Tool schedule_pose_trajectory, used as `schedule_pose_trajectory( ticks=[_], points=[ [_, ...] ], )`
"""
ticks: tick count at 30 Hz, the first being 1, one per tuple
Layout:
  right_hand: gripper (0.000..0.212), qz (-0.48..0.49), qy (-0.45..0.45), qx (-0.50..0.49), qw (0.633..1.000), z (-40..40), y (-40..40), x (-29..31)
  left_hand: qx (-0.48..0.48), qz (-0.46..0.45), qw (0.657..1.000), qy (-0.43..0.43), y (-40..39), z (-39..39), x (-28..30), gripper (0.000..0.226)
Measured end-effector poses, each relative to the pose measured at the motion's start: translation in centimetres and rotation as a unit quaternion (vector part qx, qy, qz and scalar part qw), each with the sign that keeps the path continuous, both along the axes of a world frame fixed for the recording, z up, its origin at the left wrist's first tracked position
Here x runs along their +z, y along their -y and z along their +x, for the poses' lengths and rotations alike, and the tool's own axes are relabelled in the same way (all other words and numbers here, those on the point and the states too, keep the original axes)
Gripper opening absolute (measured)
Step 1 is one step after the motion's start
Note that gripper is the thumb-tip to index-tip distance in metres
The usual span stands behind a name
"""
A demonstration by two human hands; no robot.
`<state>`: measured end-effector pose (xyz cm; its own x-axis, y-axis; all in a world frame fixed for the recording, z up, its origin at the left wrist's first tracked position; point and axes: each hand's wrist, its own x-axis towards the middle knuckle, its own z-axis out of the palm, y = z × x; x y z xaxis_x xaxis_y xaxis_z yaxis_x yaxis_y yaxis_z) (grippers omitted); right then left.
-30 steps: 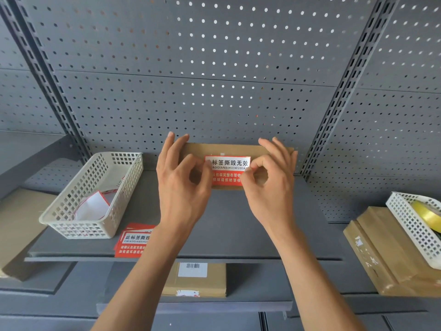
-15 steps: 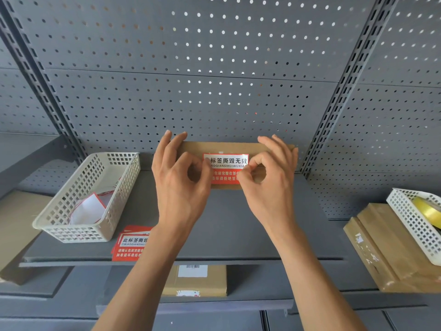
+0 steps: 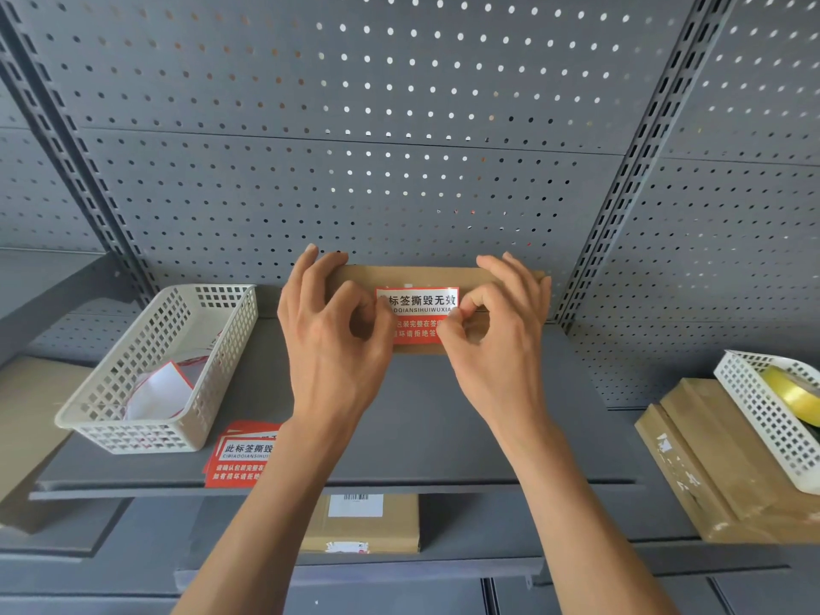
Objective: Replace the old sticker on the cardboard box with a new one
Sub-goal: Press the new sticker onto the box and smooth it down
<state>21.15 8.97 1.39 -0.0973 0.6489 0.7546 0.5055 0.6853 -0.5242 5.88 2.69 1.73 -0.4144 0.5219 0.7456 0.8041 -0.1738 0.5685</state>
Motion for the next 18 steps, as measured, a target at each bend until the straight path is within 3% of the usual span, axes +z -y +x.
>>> schedule_pose_trajectory(
  ticks=[15,18],
  points=[
    [0.01,-0.028,-0.035,0.019,0.999,0.31,0.46,0.23,0.001,-0.005,1.0,-0.004,0.07,-0.18,-0.03,0.024],
    [0.031,-0.028,-0.028,-0.006,0.999,-0.32,0.75,0.51,0.017,-0.013,1.0,-0.003,-0.05,0.2,0.13,0.024]
  ],
)
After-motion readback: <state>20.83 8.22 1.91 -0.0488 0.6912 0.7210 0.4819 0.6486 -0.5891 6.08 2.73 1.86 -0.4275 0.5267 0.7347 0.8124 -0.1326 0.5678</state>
